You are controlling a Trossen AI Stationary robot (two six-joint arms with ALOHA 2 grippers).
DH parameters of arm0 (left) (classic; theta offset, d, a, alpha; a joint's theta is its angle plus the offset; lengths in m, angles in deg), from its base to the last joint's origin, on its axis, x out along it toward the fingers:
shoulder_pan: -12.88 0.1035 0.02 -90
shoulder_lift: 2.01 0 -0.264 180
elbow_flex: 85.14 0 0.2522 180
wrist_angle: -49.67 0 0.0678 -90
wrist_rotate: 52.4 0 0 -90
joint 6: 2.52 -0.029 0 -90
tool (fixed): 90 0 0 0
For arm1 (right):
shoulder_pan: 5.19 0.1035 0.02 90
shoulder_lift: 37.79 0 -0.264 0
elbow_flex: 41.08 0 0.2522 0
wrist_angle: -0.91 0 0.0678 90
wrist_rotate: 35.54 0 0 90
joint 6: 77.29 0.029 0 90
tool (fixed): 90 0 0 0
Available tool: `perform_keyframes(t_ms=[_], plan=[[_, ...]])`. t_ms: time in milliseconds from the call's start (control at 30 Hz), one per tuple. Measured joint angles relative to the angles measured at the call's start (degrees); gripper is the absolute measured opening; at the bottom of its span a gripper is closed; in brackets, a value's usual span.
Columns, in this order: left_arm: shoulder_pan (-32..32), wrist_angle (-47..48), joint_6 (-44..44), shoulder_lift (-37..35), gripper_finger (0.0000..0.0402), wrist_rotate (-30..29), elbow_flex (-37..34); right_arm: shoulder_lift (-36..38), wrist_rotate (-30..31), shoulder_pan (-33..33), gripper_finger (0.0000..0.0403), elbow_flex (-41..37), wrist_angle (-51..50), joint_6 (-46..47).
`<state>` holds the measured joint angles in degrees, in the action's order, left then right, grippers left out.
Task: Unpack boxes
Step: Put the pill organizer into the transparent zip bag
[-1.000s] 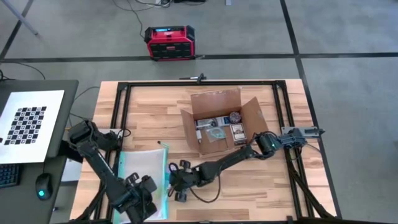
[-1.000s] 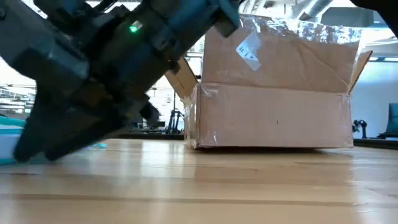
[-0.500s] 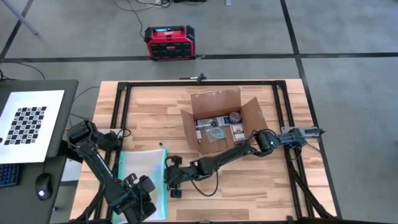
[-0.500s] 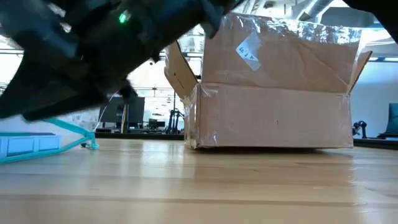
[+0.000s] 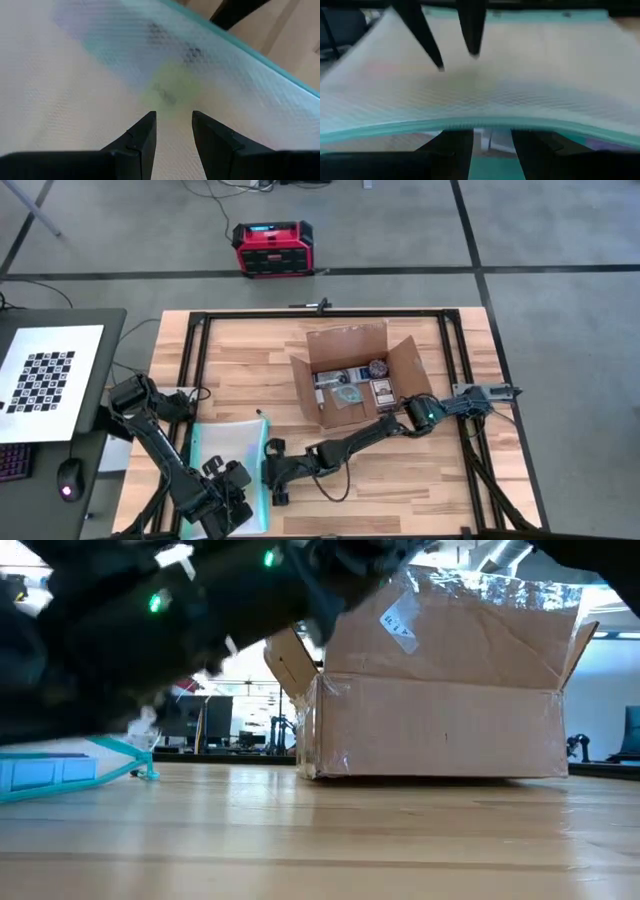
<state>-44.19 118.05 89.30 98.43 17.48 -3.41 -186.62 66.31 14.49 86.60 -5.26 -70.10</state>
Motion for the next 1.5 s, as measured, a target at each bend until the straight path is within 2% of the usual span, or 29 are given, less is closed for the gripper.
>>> perform_keyframes(t_ms=[233, 433, 533, 667, 800, 900, 1000, 1167, 1333, 1400, 1500], plan=[[-0.48, -2.00, 2.16, 0.00, 0.0109, 0.32, 0.02, -6.43, -0.60, -0.88, 0.0123, 6.18, 3.42, 0.07], [-0.31, -1.43, 1.59, 0.00, 0.0109, 0.36, 0.87, -6.27, -2.71, -1.13, 0.0123, 7.60, 4.81, -2.72], [0.39, -0.75, -1.64, 0.00, 0.0109, 0.30, 2.19, -2.95, -2.81, -1.11, 0.0123, 7.71, -3.83, -4.53], [2.11, -2.54, -8.67, -0.04, 0.0109, -0.24, 2.56, 3.64, -2.81, -0.80, 0.0123, 7.83, -21.07, -4.87], [4.85, -9.48, -20.31, -0.11, 0.0109, 0.17, -0.12, 9.37, -2.77, -0.54, 0.0123, 7.87, -36.96, -6.16], [7.03, -11.86, -23.99, -0.11, 0.0109, 1.63, -2.95, 12.83, -2.71, -0.56, 0.0123, 7.76, -43.79, -5.97], [8.07, -11.64, -23.91, -0.09, 0.0109, 6.64, -6.87, 15.53, -2.53, -0.55, 0.0123, 7.76, -48.63, -5.80], [7.14, -12.46, -19.07, -0.43, 0.0109, 14.21, -11.67, 16.81, -2.44, -0.14, 0.0123, 7.71, -53.57, -5.12], [5.27, -8.66, -13.03, -0.29, 0.0109, 22.04, -11.69, 16.95, -2.31, 1.27, 0.0123, 7.71, -56.53, -4.70], [5.01, -7.93, -12.21, -0.22, 0.0109, 22.79, -10.40, 16.95, -2.33, 1.78, 0.0123, 7.69, -56.82, -4.90], [5.73, -6.72, -13.08, 0.22, 0.0109, 19.94, -7.35, 17.24, -2.31, 2.37, 0.0123, 8.68, -58.08, -6.03]])
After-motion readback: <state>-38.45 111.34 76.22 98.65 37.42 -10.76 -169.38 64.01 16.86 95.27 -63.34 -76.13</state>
